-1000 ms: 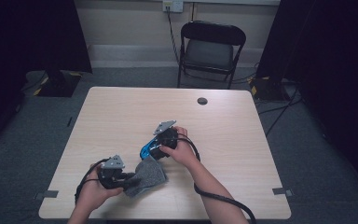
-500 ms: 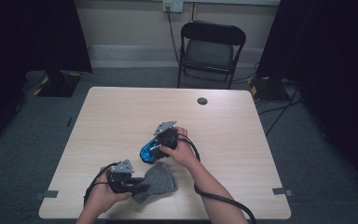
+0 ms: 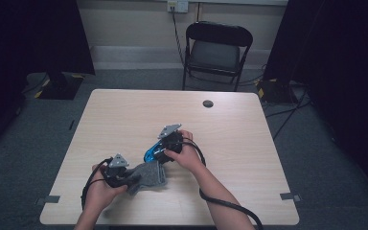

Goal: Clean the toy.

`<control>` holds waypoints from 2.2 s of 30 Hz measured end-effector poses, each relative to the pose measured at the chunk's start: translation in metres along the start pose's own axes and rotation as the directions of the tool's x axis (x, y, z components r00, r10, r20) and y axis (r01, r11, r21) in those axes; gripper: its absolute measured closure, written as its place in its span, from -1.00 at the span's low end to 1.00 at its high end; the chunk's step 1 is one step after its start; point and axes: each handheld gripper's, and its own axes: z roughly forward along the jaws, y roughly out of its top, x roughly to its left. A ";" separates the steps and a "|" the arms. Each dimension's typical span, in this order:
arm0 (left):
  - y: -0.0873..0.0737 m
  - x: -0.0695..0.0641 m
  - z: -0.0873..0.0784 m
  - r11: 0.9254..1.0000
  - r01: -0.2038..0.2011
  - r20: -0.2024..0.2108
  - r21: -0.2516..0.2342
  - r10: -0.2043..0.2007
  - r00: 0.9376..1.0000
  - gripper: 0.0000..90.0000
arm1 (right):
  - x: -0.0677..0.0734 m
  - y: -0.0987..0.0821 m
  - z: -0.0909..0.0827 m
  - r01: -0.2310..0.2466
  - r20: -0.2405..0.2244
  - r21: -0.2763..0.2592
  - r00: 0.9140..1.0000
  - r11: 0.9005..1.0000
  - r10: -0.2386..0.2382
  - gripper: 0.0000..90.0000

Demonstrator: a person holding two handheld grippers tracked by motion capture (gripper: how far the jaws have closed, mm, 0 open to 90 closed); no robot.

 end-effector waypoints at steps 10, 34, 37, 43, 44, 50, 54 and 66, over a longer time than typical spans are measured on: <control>-0.002 0.014 -0.002 0.999 0.046 -0.064 -0.012 -0.047 0.997 0.60 | 0.000 -0.001 0.000 0.002 0.001 -0.010 1.000 1.000 -0.002 -0.75; -0.004 0.034 -0.008 0.997 0.074 -0.204 -0.026 -0.078 0.976 0.60 | 0.001 -0.002 0.000 0.001 0.005 -0.019 1.000 1.000 -0.001 -0.75; -0.004 0.036 -0.008 0.996 0.083 -0.233 -0.030 -0.088 0.969 0.60 | 0.001 -0.002 0.000 0.001 0.005 -0.019 1.000 1.000 -0.001 -0.75; -0.006 0.039 -0.011 0.993 0.114 -0.237 -0.040 -0.120 0.964 0.59 | 0.001 -0.002 0.000 -0.001 0.005 -0.019 1.000 1.000 0.001 -0.75; -0.006 0.039 -0.012 0.992 0.120 -0.231 -0.040 -0.126 0.965 0.59 | 0.001 -0.002 0.000 -0.001 0.005 -0.019 1.000 1.000 0.001 -0.75; -0.010 0.036 -0.017 0.989 0.139 -0.225 -0.048 -0.147 0.963 0.57 | 0.001 -0.002 0.000 0.000 0.005 -0.018 1.000 1.000 0.000 -0.75; -0.009 0.036 -0.021 0.984 0.140 -0.220 -0.112 -0.162 0.962 0.17 | 0.001 -0.002 0.000 0.001 0.005 -0.018 1.000 1.000 0.000 -0.75; -0.011 0.040 0.004 0.984 0.133 -0.169 -0.119 -0.152 0.974 0.21 | 0.001 -0.003 0.000 -0.002 0.006 -0.023 1.000 1.000 0.002 -0.75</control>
